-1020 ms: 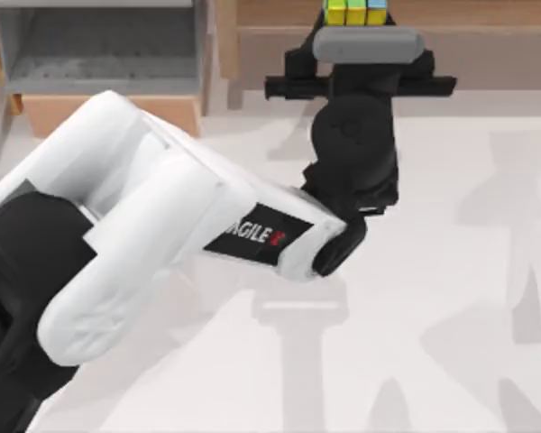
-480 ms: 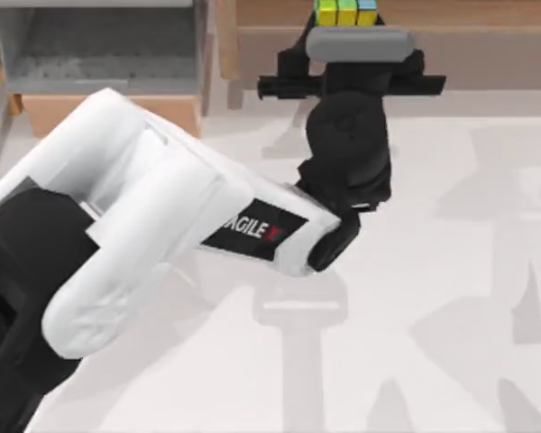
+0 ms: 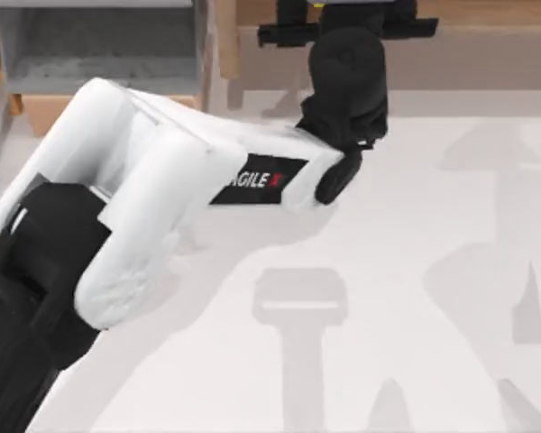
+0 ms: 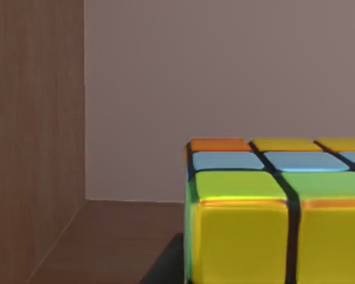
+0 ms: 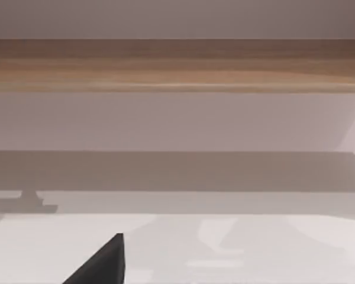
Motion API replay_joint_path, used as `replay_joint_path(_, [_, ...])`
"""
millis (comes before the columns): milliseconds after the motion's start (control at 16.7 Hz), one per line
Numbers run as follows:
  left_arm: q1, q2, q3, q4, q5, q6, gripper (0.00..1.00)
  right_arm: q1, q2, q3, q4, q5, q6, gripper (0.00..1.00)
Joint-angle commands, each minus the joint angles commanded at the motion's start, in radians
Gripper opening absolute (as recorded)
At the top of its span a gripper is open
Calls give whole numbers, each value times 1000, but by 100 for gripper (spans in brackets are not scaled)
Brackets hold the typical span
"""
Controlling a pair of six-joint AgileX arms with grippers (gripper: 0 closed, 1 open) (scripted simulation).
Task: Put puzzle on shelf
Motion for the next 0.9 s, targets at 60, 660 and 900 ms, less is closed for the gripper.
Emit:
replay_joint_path(60, [11, 19, 43, -28, 14, 0, 0, 0, 0, 0, 0, 0, 0, 100])
replay_joint_path(660, [42, 84, 172, -119, 61, 0, 8, 0, 0, 0, 0, 0, 0, 100])
replay_joint_path(900, [42, 84, 172, -119, 61, 0, 38, 0, 0, 0, 0, 0, 0, 100])
